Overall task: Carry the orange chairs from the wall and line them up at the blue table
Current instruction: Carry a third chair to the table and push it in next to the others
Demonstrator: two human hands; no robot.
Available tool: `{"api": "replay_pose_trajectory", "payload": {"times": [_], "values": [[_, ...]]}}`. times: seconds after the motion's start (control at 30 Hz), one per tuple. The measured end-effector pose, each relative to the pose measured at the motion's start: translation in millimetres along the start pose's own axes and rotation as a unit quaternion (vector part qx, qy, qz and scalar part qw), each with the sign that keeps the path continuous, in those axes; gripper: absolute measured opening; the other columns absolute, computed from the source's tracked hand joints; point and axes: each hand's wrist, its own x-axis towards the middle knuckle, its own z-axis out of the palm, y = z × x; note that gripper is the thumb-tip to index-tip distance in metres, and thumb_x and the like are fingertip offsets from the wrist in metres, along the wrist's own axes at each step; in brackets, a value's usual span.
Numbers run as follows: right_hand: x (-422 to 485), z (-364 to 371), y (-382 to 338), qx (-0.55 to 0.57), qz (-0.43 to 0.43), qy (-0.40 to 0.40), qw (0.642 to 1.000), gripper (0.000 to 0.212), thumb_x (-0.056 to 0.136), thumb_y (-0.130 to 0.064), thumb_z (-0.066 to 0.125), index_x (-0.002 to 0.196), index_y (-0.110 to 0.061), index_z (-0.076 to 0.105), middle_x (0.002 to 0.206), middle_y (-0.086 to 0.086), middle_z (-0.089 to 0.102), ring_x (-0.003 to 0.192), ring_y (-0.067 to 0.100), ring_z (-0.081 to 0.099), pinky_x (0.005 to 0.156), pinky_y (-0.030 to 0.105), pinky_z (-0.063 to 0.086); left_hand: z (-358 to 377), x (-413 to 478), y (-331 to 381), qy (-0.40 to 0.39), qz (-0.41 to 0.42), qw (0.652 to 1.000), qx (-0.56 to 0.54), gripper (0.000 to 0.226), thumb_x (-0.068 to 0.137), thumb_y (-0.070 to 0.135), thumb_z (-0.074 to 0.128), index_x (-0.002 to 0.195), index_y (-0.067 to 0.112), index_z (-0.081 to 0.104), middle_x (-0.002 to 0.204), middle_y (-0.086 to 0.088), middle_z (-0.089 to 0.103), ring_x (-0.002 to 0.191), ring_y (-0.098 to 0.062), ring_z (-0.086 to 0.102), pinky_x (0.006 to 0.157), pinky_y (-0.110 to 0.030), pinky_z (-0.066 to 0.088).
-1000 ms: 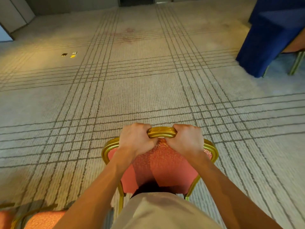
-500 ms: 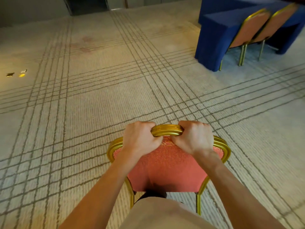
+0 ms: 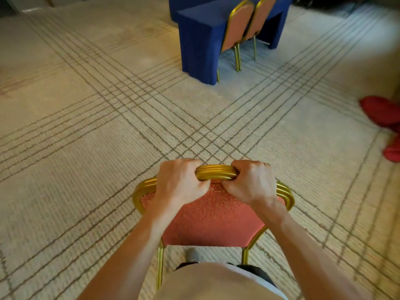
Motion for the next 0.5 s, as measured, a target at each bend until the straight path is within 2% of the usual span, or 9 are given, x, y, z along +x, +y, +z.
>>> {"api": "replay_pose_trajectory", "payload": {"times": [0.17, 0.27, 0.43, 0.5], "values": [[37.8, 0.2, 16.1, -0.013, 0.022, 0.013, 1.000, 0.036, 0.072, -0.054, 0.056, 0.054, -0.023, 0.049, 0.049, -0.009, 0.051, 0.044, 0.016, 0.050, 0.050, 0.030, 0.045, 14.4, 48.4, -7.6, 0.007, 0.032, 0.998, -0.048, 0.031, 0.069, 0.047, 0.061, 0.057, 0.024, 0.043, 0.055, 0.014, 0.036, 0.048, -0.014, 0.045, 0.050, -0.025, 0.026], [62.1, 4.0, 33.3, -0.019, 0.035, 0.029, 0.999, 0.038, 0.073, -0.054, 0.056, 0.053, -0.022, 0.050, 0.048, -0.009, 0.049, 0.043, 0.016, 0.049, 0.050, 0.028, 0.042, 30.2, 83.6, -9.8, 0.011, 0.052, 0.997, -0.064, 0.031, 0.068, 0.043, 0.063, 0.056, 0.022, 0.044, 0.054, 0.012, 0.038, 0.047, -0.015, 0.047, 0.047, -0.026, 0.027], [106.3, 12.1, 77.5, -0.032, 0.060, 0.040, 0.997, 0.036, 0.069, -0.054, 0.058, 0.055, -0.021, 0.053, 0.050, -0.006, 0.055, 0.046, 0.022, 0.055, 0.051, 0.032, 0.047, 63.9, 147.8, 0.3, 0.004, 0.072, 0.994, -0.080, 0.029, 0.068, 0.040, 0.064, 0.056, 0.020, 0.046, 0.051, 0.009, 0.044, 0.047, -0.015, 0.046, 0.045, -0.027, 0.031], [128.5, 17.6, 104.3, -0.045, 0.076, 0.039, 0.995, 0.035, 0.068, -0.052, 0.063, 0.054, -0.021, 0.053, 0.049, -0.006, 0.056, 0.046, 0.023, 0.056, 0.050, 0.031, 0.047, 84.6, 178.7, 8.3, 0.001, 0.078, 0.994, -0.082, 0.031, 0.068, 0.040, 0.065, 0.057, 0.024, 0.041, 0.051, 0.010, 0.041, 0.047, -0.013, 0.041, 0.046, -0.026, 0.031]]}}
